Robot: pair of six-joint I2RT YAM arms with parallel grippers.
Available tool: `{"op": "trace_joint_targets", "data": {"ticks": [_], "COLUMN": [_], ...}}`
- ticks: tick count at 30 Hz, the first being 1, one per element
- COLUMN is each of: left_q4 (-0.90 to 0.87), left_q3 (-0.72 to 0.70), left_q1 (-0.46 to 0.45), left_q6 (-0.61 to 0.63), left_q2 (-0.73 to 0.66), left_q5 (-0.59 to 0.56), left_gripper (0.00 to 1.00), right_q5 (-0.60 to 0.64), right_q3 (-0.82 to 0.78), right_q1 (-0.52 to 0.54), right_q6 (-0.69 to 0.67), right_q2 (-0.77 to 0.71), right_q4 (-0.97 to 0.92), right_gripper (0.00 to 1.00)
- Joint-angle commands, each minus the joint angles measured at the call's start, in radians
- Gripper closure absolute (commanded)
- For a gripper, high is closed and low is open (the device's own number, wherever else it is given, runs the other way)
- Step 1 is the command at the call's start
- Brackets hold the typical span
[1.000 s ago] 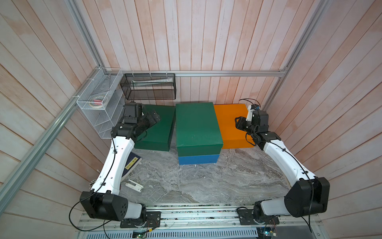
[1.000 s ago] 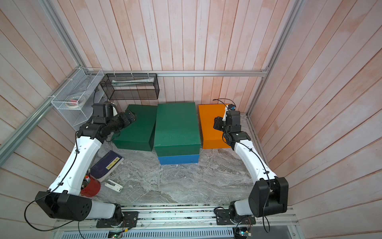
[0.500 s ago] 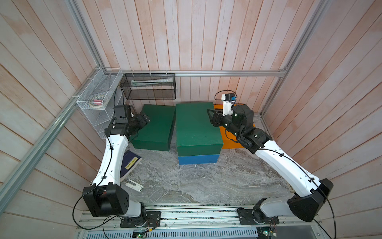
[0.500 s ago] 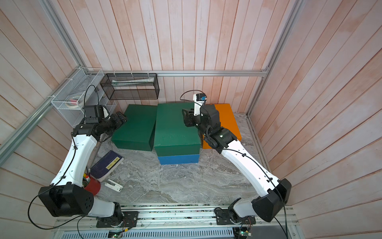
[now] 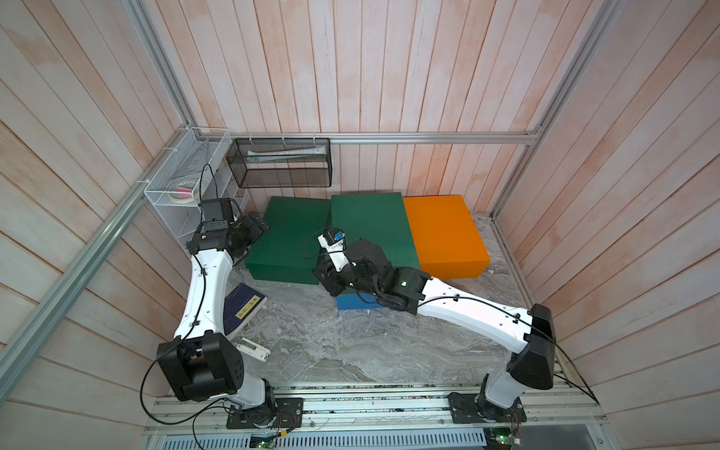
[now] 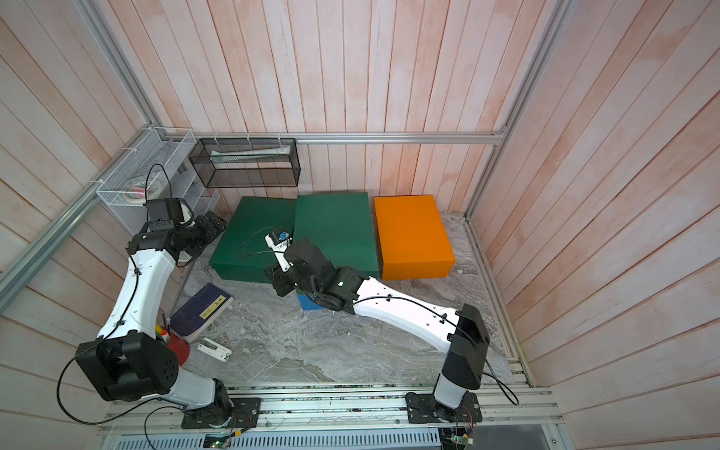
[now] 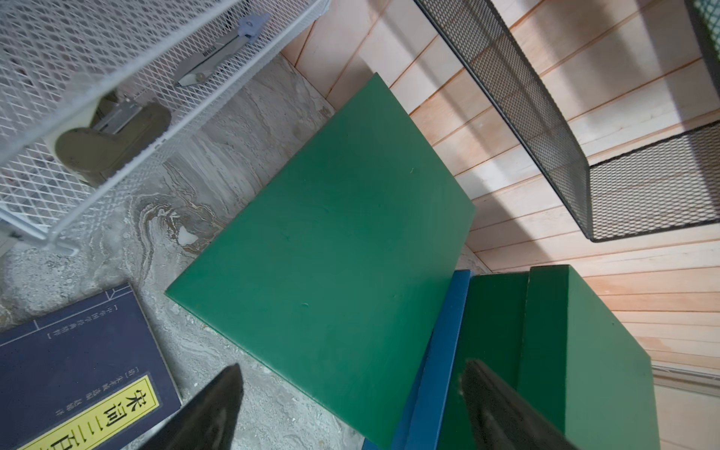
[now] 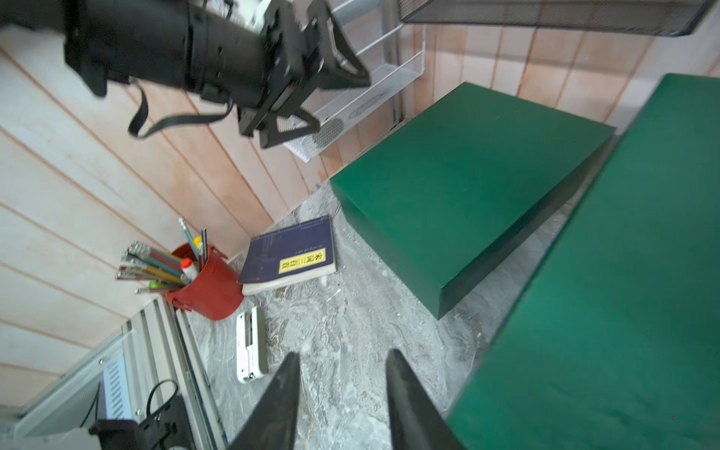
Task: Stack the shoeboxes
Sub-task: Adjust the shoeboxes at the center of the board.
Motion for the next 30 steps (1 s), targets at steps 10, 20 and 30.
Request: {"op": "trace_joint_targets", "data": {"ticks": [10,20,30], "left_q4": [0.02,0.039,0.062], "left_q3": [-0.03,-0.055,-0.072], "left_q1": [0.06,0.074,0.082], "left_q6": [0.013,0.017,0.006], "left_q2": [0.017,0.019,0.042], "left_q5": [0.064,0.088,0.108], "left_gripper": [0.13,0.14,0.13], "right_q5": [0.091,0.259,0.465], "right_q3": [0.064,0.007,0.034], "right_q1": [0.113,0.137,0.135], "right_q6": [-0.066,-0.154,-0.211], "right_q2": [0.209,0.375,0.52], "right_q4": [-0.098,-0.041,0.015], "right_gripper": [1.0,1.0,1.0]}}
